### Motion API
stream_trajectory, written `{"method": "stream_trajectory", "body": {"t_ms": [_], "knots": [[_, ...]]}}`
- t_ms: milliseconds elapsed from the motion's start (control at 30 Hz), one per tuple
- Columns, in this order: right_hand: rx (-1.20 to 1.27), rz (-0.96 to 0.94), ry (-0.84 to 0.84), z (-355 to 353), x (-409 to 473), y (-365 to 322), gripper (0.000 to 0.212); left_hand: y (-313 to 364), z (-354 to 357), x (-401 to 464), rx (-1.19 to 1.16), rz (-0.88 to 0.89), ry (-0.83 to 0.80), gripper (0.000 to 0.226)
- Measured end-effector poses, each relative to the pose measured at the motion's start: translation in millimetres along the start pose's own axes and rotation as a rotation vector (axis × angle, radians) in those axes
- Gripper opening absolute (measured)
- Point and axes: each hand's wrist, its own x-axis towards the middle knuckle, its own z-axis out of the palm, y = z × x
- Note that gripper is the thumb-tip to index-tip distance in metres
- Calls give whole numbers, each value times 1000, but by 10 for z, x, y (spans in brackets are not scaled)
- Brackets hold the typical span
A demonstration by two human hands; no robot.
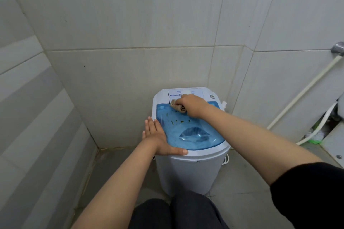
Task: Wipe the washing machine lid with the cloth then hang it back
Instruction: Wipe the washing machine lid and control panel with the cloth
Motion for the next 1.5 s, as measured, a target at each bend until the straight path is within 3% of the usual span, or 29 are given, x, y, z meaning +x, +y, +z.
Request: {"method": "stream_trajectory", "body": {"t_ms": [533,733,1067,1233,1367,1500], "knots": [[-25,-65,65,235,-512,-8,54,-13,-2,-3,2,5,2,163],[-46,-114,19,262,-745,-10,52,-13,3,-17,2,1,6,163],[-84,-167,-179,64,-826,31,57,-20,13,-26,-12,25,22,162],[23,-86,-363,-350,-641,-70,56,-37,13,-26,-24,35,24,162],[193,0,-128,-490,-280,-113,61,-36,22,-21,-36,47,27,161],[209,-8,25,-251,144,-190,49,-32,16,-26,-42,49,23,159]]}}
